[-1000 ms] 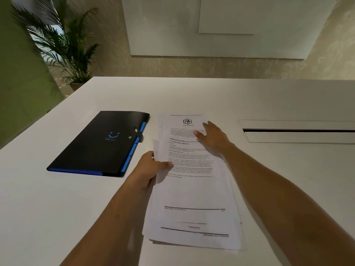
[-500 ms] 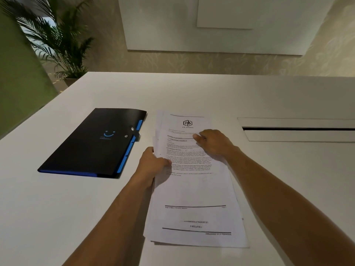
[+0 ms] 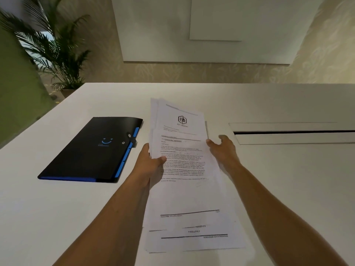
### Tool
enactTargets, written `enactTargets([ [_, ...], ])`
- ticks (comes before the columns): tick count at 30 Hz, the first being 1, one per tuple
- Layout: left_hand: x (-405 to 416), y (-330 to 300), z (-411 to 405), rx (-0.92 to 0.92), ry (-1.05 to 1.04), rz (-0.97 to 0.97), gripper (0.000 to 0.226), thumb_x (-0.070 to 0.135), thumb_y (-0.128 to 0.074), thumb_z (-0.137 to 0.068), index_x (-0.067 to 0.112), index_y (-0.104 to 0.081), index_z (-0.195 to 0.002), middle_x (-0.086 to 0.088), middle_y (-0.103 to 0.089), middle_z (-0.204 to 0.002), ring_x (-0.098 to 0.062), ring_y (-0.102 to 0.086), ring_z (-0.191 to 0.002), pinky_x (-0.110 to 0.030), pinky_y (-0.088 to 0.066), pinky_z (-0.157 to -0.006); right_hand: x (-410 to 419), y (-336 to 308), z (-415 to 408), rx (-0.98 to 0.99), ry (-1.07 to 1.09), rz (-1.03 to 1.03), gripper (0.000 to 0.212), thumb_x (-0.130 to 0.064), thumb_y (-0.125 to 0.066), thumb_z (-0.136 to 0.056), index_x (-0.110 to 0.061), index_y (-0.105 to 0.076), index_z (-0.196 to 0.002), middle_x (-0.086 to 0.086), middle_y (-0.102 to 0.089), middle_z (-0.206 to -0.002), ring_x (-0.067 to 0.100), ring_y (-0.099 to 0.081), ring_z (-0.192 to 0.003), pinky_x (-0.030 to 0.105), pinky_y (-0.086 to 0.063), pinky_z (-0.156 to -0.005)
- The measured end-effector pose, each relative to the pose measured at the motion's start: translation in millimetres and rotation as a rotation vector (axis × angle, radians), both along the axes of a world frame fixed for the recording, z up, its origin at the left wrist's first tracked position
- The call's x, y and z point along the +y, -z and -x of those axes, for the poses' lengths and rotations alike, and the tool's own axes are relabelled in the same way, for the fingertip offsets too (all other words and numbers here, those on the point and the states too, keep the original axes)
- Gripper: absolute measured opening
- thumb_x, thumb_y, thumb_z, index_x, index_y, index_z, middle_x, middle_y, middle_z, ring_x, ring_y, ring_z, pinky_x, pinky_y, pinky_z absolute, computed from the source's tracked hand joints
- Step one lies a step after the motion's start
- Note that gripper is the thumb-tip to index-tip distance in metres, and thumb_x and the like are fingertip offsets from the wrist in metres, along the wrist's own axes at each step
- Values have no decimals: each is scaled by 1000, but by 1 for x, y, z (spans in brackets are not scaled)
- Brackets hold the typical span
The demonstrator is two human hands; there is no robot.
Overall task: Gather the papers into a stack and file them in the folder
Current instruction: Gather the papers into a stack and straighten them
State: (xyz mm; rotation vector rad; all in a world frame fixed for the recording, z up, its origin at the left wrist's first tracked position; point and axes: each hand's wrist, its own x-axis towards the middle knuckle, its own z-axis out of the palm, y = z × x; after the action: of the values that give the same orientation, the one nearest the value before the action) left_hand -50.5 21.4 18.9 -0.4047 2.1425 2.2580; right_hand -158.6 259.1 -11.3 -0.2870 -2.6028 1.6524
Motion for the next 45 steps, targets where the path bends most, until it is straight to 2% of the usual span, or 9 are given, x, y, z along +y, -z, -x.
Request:
enactTargets([
  [3,-3,-9,-3,116,22,3,48,4,-66,-86,27,-47,-124,-1,-65,-113,-21,-70,-93,-33,-60,-61,19,-6,-15,-107,72,125,88,-58,-71,-67,-16,-45,-140,6,-56,-138,27,-59,-118,46,-48,-100],
  [5,-6,-19,-5,198,38,111,54,13,-70,-85,27,-45,-130,-1,-64,-120,-25,-66,-106,-47,-59,-80,30,-10,-25,-124,5,272,65,-55,-77,-69,-10,-58,-113,5,-69,-121,30,-65,-112,44,-52,-95],
  [9,-6,-38,-8,297,65,118,56,21,-73,-82,32,-46,-129,4,-65,-120,-22,-66,-106,-51,-56,-85,36,-33,-54,-108,-419,708,52,-36,-74,-85,-7,-62,-127,10,-70,-122,28,-66,-114,43,-54,-94],
  [13,1,-55,-11,371,61,152,54,19,-72,-83,28,-45,-129,2,-62,-124,-25,-63,-111,-54,-55,-86,24,-60,-70,131,-450,571,41,-11,-70,-89,-8,-60,-128,9,-69,-124,25,-65,-114,45,-53,-95],
  [18,2,-91,-10,525,-5,150,48,11,-69,-86,18,-44,-127,-3,-62,-125,-24,-64,-110,-52,-56,-85,19,-108,-76,345,-365,456,29,-15,-75,-85,-14,-68,-113,0,-75,-109,19,-72,-100,37,-59,-84],
  [24,8,-132,-11,701,-78,264,45,19,-68,-87,43,-41,-113,7,-58,-119,-20,-63,-107,-41,-60,-80,19,-158,-79,554,-369,392,31,-18,-79,-81,-15,-69,-110,0,-76,-106,20,-73,-96,34,-61,-75],
  [29,14,-127,-10,668,-88,246,54,14,-69,-85,31,-34,-122,1,-56,-118,-21,-62,-106,-40,-60,-79,12,-155,-79,544,-351,401,47,-10,-82,-77,-6,-62,-120,7,-74,-107,22,-73,-96,37,-61,-77],
  [38,19,-109,-4,598,-159,202,57,13,-71,-82,28,-36,-124,8,-60,-109,-16,-64,-97,-16,-54,-55,0,-138,-86,572,-231,414,53,-15,-80,-67,-25,-54,-112,1,-70,-103,16,-72,-89,31,-61,-67],
  [45,23,-95,-5,542,-172,172,49,14,-71,-79,30,-42,-117,6,-61,-110,-20,-63,-100,-36,-59,-74,-1,-122,-89,540,-221,296,54,-13,-71,-65,-40,-48,-105,-9,-65,-103,7,-68,-91,19,-57,-63],
])
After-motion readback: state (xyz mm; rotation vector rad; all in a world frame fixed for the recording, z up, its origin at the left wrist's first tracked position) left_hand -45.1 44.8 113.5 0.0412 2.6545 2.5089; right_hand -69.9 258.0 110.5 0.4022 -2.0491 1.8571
